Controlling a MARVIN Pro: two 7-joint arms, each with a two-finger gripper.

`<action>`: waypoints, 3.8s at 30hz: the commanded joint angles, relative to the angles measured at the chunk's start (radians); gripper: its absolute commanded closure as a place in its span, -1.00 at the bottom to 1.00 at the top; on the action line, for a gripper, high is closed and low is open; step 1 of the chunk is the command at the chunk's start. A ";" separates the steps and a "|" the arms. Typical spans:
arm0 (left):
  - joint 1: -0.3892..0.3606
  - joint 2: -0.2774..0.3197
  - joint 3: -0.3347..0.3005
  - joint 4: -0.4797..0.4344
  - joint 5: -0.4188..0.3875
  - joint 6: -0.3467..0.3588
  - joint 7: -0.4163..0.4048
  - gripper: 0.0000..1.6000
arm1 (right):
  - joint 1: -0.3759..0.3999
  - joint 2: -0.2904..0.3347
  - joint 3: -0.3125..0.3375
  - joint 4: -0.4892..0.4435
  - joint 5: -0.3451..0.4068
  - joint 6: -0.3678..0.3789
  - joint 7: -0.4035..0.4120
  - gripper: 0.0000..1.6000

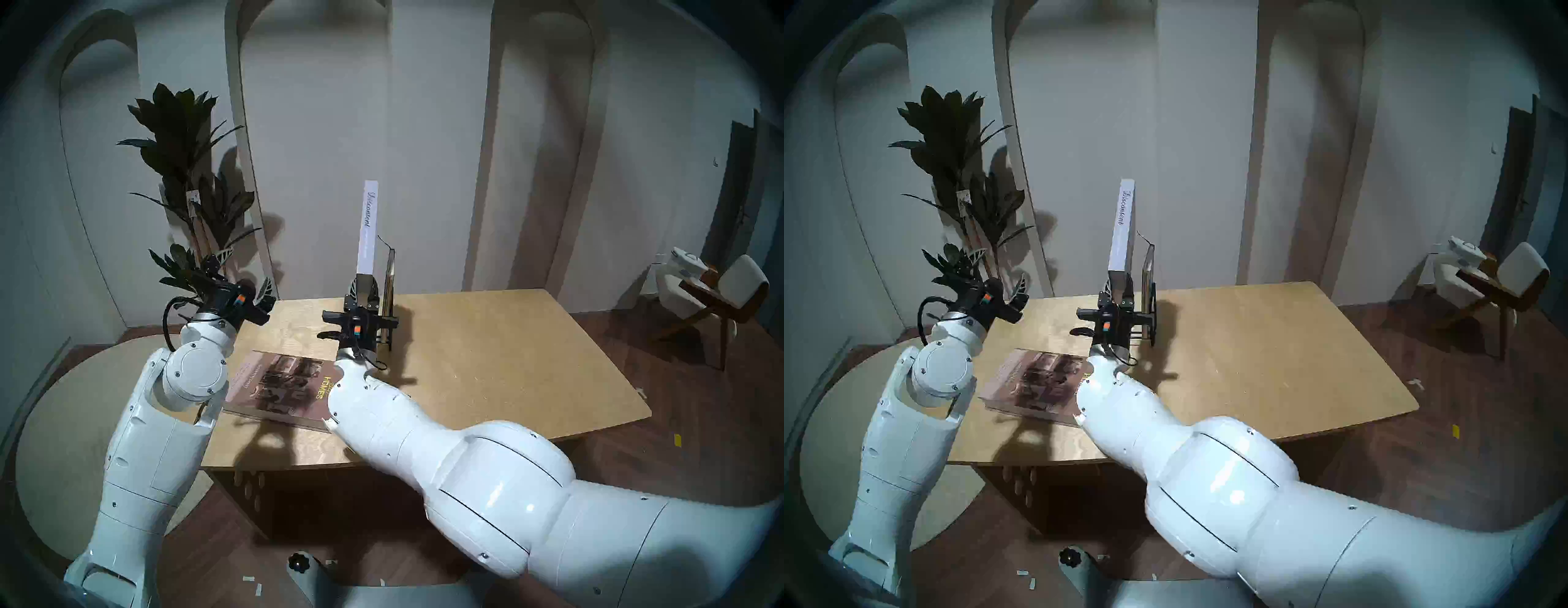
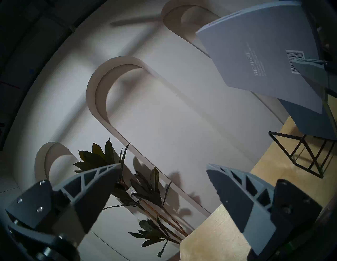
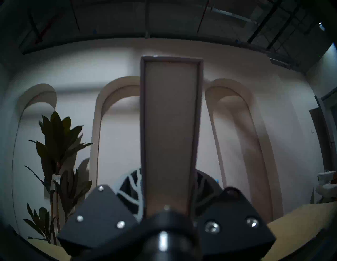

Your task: Stack the books into one stack

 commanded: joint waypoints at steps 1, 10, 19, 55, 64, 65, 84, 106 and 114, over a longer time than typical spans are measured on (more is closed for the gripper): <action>-0.014 0.006 -0.013 -0.026 0.005 0.001 0.009 -1.00 | 0.017 -0.008 -0.009 -0.019 -0.056 -0.029 -0.103 1.00; -0.096 0.114 -0.178 -0.007 0.075 0.077 0.050 -1.00 | 0.009 0.006 0.011 -0.017 -0.036 -0.028 -0.024 1.00; -0.072 0.180 -0.258 -0.024 0.091 0.100 0.025 -1.00 | 0.000 0.044 -0.047 -0.027 -0.118 -0.023 0.011 1.00; -0.079 0.155 -0.192 0.012 0.040 0.065 -0.067 -1.00 | 0.028 0.398 -0.394 -0.084 -0.572 0.109 -0.001 1.00; -0.086 0.158 -0.184 0.021 0.031 0.059 -0.065 -1.00 | 0.032 0.401 -0.430 -0.176 -0.644 0.152 -0.086 1.00; -0.087 0.158 -0.183 0.022 0.030 0.059 -0.065 -1.00 | 0.035 0.402 -0.432 -0.188 -0.650 0.156 -0.094 1.00; -0.094 0.160 -0.179 0.034 0.017 0.050 -0.060 -1.00 | 0.023 0.526 -0.531 -0.401 -0.781 0.177 -0.101 1.00; -0.102 0.162 -0.174 0.043 0.015 0.040 -0.054 -1.00 | 0.007 0.715 -0.563 -0.603 -0.826 0.259 0.002 1.00; -0.106 0.162 -0.172 0.048 0.017 0.035 -0.050 -1.00 | 0.033 0.770 -0.518 -0.694 -0.763 0.262 0.093 1.00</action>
